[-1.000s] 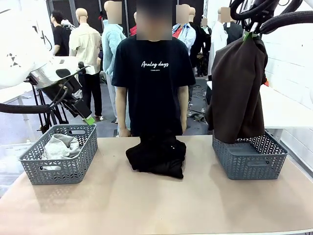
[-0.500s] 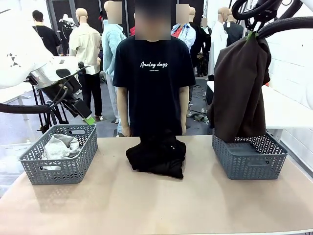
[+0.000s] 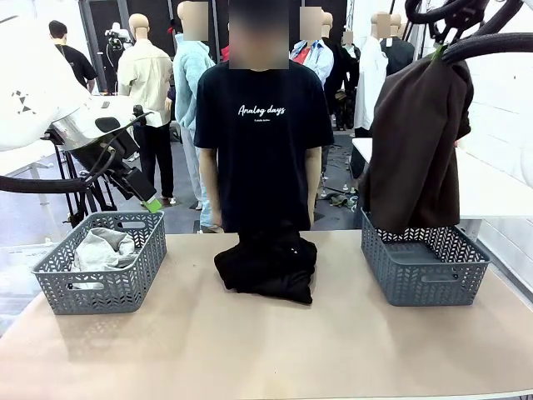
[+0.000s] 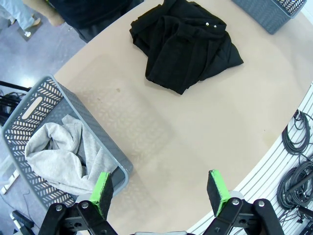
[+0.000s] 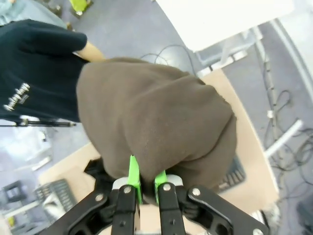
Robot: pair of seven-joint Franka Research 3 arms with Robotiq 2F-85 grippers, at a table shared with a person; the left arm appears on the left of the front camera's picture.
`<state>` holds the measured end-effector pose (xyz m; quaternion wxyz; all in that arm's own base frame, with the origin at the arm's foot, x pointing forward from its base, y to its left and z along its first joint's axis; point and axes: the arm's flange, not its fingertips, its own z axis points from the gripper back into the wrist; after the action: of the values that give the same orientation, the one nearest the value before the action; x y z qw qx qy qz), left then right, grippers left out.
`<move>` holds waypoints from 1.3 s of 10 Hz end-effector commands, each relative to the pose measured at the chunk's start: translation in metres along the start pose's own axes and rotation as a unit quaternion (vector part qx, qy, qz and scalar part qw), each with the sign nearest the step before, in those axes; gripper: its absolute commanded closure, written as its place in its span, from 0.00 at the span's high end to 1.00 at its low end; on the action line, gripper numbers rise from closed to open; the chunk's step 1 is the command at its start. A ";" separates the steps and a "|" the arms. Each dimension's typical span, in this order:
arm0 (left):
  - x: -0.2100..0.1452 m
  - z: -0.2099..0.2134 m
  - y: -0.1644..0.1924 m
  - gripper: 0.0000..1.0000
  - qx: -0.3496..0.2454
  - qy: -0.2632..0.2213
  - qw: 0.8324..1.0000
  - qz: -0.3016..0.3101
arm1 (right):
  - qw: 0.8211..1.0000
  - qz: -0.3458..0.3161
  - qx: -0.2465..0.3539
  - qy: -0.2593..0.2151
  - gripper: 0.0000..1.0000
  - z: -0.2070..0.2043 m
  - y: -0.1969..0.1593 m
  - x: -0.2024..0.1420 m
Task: Sort the tops and bottoms.
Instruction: Sort the clothes according to human instructions.
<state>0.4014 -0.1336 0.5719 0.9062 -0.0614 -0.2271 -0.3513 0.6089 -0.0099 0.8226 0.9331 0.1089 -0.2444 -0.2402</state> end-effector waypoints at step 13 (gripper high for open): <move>-0.001 0.001 0.001 1.00 -0.007 -0.003 1.000 -0.005 | 0.951 0.049 -0.136 0.274 0.00 -0.184 0.014 -0.073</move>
<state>0.4015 -0.1338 0.5717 0.9062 -0.0614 -0.2268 -0.3514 0.6577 0.0505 0.6483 0.9816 0.0415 0.0423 -0.1816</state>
